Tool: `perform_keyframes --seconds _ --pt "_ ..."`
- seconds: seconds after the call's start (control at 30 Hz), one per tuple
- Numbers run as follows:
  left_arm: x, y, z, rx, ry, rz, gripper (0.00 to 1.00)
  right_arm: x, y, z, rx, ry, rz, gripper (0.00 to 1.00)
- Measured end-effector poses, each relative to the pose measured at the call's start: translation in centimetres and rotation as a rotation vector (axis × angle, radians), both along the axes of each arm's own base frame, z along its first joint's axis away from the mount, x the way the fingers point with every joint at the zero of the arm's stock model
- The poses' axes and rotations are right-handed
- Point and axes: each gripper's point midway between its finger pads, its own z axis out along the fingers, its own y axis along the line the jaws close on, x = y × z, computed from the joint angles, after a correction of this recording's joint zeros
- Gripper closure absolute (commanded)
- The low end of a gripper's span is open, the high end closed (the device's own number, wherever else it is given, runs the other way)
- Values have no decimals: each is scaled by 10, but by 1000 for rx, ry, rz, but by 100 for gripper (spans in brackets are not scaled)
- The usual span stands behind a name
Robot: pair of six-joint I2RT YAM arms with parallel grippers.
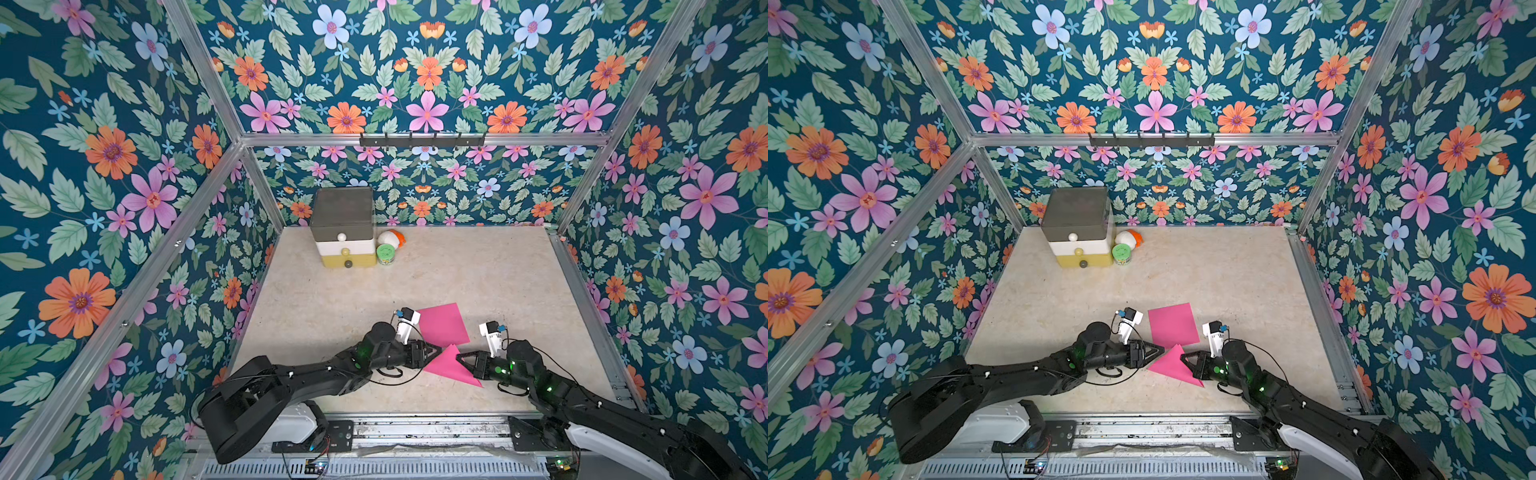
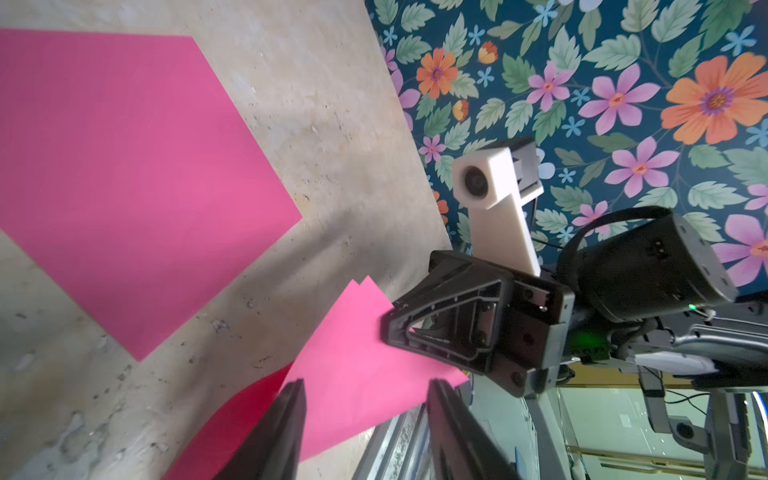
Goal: Fold the square paper diagonally
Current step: Fold the paper at the center of the board.
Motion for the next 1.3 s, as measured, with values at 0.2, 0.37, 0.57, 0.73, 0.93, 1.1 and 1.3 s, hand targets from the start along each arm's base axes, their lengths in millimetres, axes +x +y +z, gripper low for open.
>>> perform_keyframes --seconds 0.2,0.37,0.57,0.73,0.93,1.1,1.3 --pt "10 -1 -18 42 17 65 35 -1 -5 -22 -21 39 -26 100" --pt "24 -1 -5 37 -37 125 35 1 -4 -25 -15 37 -35 100" --pt "29 -12 -24 108 -30 105 42 3 -2 -23 0 23 -35 100" --pt "24 -12 -33 128 -10 87 42 5 0 -16 27 -2 -33 100" --pt "29 -9 -19 133 -29 110 42 9 9 -11 44 -18 -13 100" --pt "34 -3 -28 203 -10 114 41 10 17 -16 38 1 15 100" --pt "32 7 -47 257 47 126 39 9 26 -17 41 7 44 100"
